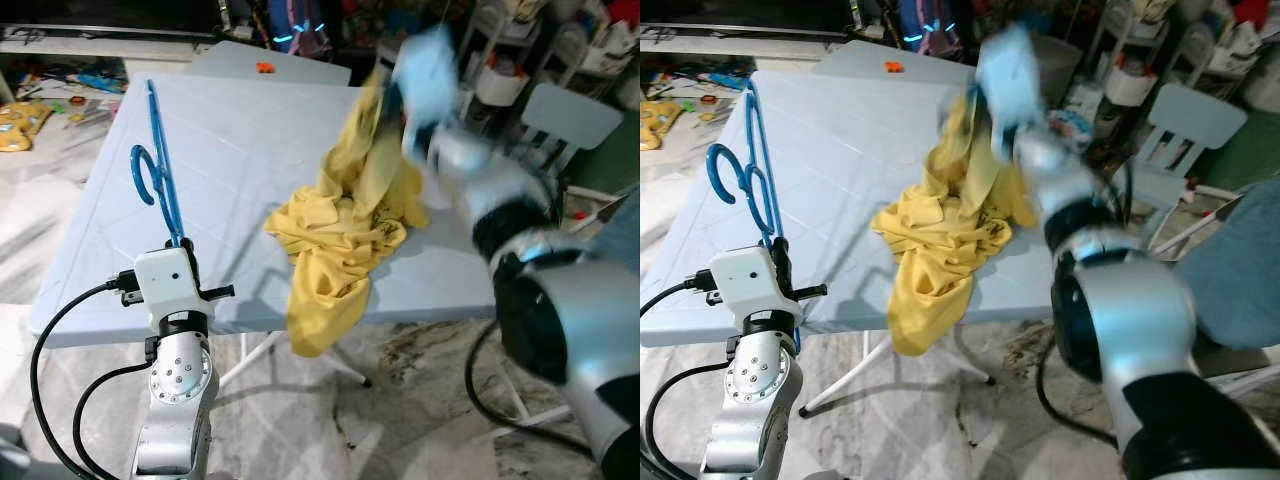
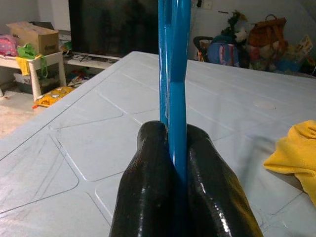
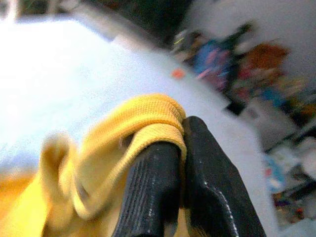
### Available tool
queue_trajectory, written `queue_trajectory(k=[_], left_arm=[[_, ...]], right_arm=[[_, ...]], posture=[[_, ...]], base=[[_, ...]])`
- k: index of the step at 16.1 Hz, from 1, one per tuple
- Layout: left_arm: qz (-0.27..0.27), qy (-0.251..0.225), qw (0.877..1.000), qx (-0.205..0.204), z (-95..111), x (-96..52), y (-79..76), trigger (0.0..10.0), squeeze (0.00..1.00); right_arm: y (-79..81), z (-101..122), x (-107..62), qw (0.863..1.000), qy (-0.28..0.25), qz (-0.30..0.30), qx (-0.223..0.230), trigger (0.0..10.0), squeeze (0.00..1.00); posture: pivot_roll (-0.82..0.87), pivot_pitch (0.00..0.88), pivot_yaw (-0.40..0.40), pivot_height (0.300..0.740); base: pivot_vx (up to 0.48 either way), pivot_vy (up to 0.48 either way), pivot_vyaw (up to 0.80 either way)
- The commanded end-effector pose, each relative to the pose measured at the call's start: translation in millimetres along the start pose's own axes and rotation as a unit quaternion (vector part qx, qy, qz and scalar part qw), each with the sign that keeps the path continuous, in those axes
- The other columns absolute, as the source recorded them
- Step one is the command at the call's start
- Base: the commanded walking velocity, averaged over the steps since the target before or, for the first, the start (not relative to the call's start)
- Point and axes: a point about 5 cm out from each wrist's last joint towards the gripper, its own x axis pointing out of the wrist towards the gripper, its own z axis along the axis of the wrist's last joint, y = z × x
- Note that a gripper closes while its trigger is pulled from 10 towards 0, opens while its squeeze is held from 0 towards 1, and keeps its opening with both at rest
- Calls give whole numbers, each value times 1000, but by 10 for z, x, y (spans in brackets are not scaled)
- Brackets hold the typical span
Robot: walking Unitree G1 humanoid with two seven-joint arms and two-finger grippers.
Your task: Hang hanger
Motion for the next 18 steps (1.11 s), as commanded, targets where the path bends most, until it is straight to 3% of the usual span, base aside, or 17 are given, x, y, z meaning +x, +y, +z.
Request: queue_trajectory(k=[1, 3, 8, 11, 17, 18], left_arm=[[-11, 31, 999, -3, -106, -40, -48, 10000, 0], [-32, 38, 999, -5, -123, -61, -124, 10000, 0], [-45, 41, 998, 6, -127, -56, -87, 10000, 0], [-44, 42, 998, 6, -122, -43, -78, 10000, 0], [-48, 48, 998, 12, -135, -62, -18, 10000, 0], [-46, 51, 998, 15, -148, -68, 5, 10000, 0]], right_arm=[[-35, -63, -36, 999, 25, 27, -29, 10000, 1000], [100, -429, -135, 986, 100, 120, -64, 10000, 1000], [255, -787, -305, 973, 110, 199, -44, 10000, 1000], [272, -879, -374, 967, 116, 222, -41, 10000, 1000], [94, -990, -591, 959, 122, 258, 7, 10000, 1000], [154, -1002, -655, 947, 106, 303, 16, 10000, 1000]], posture=[[76, 0, -105, 740], [62, 0, -89, 740], [50, 0, -59, 740], [45, 0, -48, 740], [49, 0, -42, 740], [47, 0, -39, 740]], base=[[0, 0, 0], [0, 0, 0], [0, 0, 0], [0, 0, 0], [0, 0, 0], [0, 0, 0]])
